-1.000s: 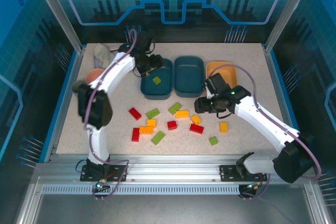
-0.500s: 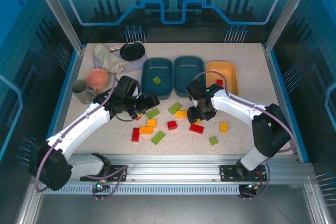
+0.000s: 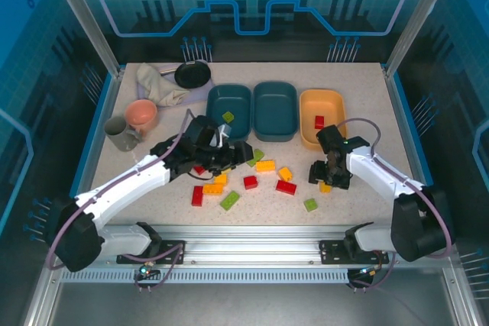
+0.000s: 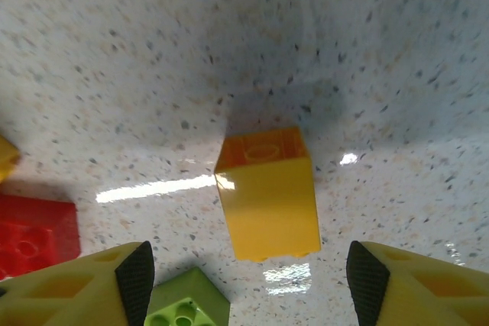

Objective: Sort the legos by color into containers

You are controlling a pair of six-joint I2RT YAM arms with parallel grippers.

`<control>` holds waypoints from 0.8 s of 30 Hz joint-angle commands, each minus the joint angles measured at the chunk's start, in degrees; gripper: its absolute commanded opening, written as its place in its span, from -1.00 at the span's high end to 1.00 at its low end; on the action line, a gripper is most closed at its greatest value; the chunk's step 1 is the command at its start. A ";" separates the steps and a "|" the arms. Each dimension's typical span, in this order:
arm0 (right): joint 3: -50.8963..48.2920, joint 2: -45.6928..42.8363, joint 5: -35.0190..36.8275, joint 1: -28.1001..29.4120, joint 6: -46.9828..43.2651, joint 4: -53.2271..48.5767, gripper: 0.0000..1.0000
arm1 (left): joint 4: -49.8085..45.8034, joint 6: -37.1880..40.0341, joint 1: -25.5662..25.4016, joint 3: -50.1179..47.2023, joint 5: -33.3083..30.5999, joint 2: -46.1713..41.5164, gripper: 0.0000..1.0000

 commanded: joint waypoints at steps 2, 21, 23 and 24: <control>-2.03 1.70 -1.97 -1.60 0.65 1.41 -0.36 | 3.36 -0.99 -1.62 2.33 1.52 2.77 -0.72; 8.62 3.62 4.29 3.40 -3.46 0.31 0.58 | -6.27 1.69 -1.64 9.80 -4.90 3.06 -0.70; 14.60 4.77 4.70 6.71 -3.23 -1.22 0.57 | -8.44 1.44 0.47 12.22 -5.65 3.16 -0.70; 18.30 6.88 4.61 8.09 -3.33 -1.57 0.57 | -8.98 1.22 2.06 13.27 -5.45 3.41 -0.71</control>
